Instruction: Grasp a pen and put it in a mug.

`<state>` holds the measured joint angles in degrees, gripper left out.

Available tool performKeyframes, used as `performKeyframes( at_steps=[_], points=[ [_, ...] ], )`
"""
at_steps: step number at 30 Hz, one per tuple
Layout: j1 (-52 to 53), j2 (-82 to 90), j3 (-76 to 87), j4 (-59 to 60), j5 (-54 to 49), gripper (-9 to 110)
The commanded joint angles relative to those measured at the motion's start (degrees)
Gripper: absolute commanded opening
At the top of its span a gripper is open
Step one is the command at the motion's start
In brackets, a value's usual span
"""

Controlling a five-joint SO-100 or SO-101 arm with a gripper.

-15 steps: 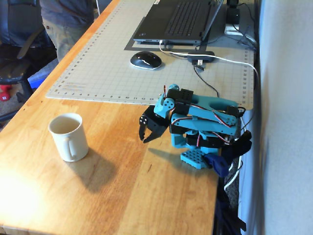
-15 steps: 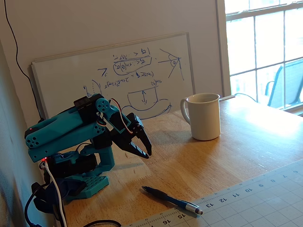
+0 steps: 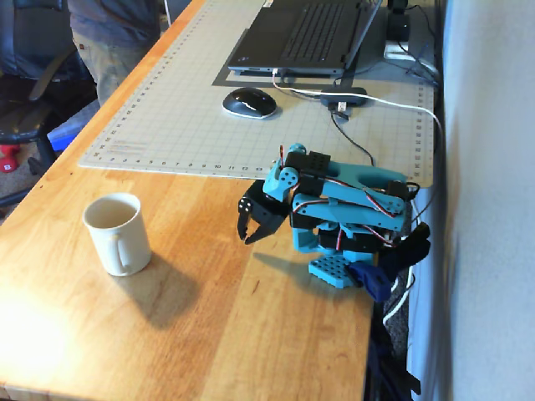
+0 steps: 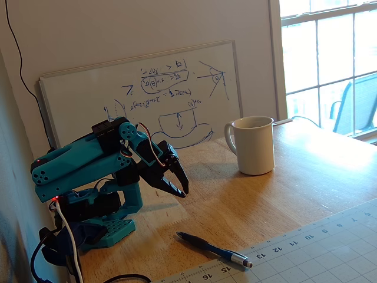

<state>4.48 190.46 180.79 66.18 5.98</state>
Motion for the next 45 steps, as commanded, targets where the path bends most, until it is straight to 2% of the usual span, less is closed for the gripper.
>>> performKeyframes(
  at_steps=[1,7,15,21,37,45],
  points=[
    [-0.53,1.58,-0.88,0.44,0.35,1],
    [-0.53,-1.58,-3.08,0.35,0.35,1],
    [-0.7,-22.06,-20.13,1.14,0.35,1],
    [-0.7,-29.62,-30.67,2.11,0.35,1],
    [-0.62,-43.95,-65.74,27.42,0.35,1],
    [-0.62,-45.44,-72.69,31.2,0.44,1]
  ],
)
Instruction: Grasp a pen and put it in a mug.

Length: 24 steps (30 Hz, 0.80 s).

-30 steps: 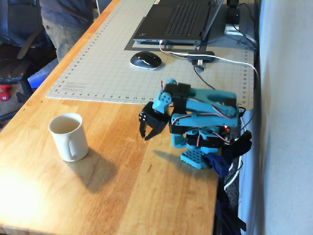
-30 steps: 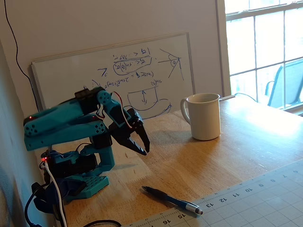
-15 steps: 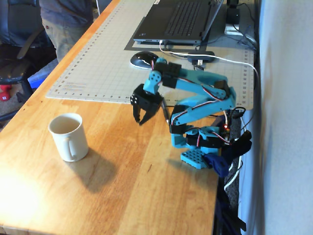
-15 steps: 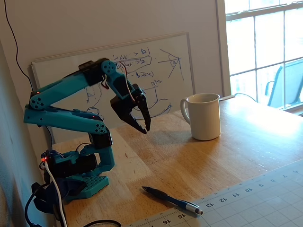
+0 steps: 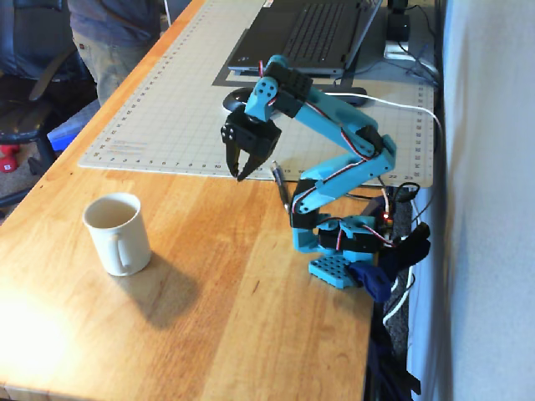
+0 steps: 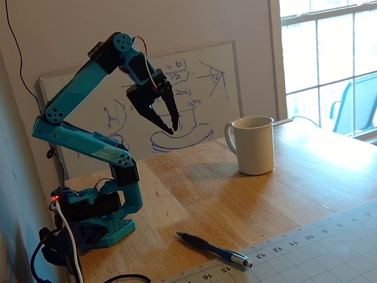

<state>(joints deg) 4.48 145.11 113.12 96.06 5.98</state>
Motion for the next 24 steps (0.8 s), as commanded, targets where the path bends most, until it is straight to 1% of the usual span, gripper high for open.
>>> performKeyframes(
  at_steps=[1,8,15,19,21,24],
  points=[
    [-0.53,0.0,-5.01,1.32,0.88,1],
    [0.97,-0.62,-5.45,0.62,1.49,1],
    [18.28,-0.53,-5.98,0.53,0.7,1],
    [22.94,-0.44,-5.8,-1.41,0.09,1],
    [23.12,-0.35,-5.36,-2.9,-1.85,1],
    [24.08,-0.53,-5.1,-5.19,-9.49,1]
  ],
)
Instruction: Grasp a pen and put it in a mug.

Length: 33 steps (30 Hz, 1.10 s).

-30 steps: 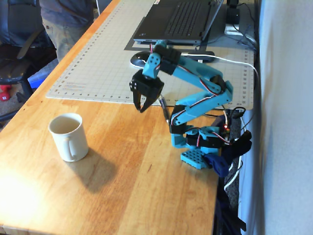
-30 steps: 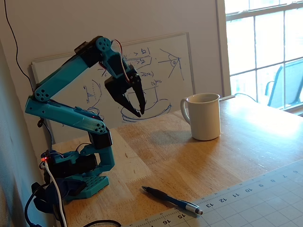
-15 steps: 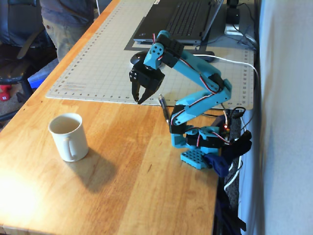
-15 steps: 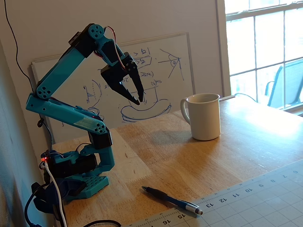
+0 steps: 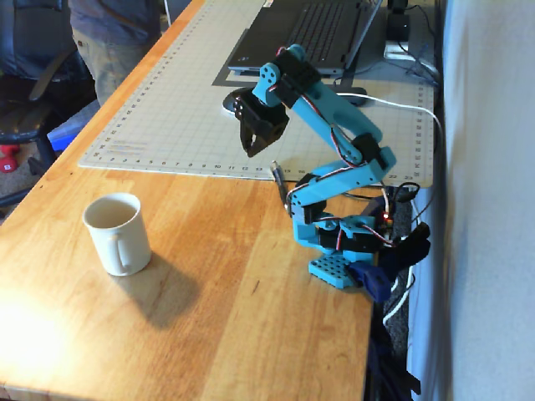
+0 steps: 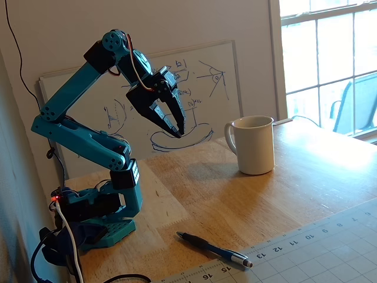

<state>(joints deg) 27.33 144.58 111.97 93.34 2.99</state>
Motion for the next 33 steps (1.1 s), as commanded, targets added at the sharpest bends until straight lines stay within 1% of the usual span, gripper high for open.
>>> performKeyframes(
  at_steps=[1,5,8,11,14,16,18,33],
  points=[
    [1.85,-0.09,-3.96,-3.34,-9.93,1],
    [8.26,-0.09,-3.78,-6.5,-23.55,1],
    [12.39,-0.09,-3.78,-8.26,-31.46,1],
    [15.12,-0.09,-3.78,-9.32,-34.72,1],
    [16.87,-0.18,-3.78,-9.4,-33.05,1],
    [18.28,-0.18,-3.78,-9.4,-28.3,1],
    [19.51,-0.18,-3.78,-9.4,-20.83,1],
    [20.48,-11.07,-4.75,-9.49,45.97,1]
  ],
)
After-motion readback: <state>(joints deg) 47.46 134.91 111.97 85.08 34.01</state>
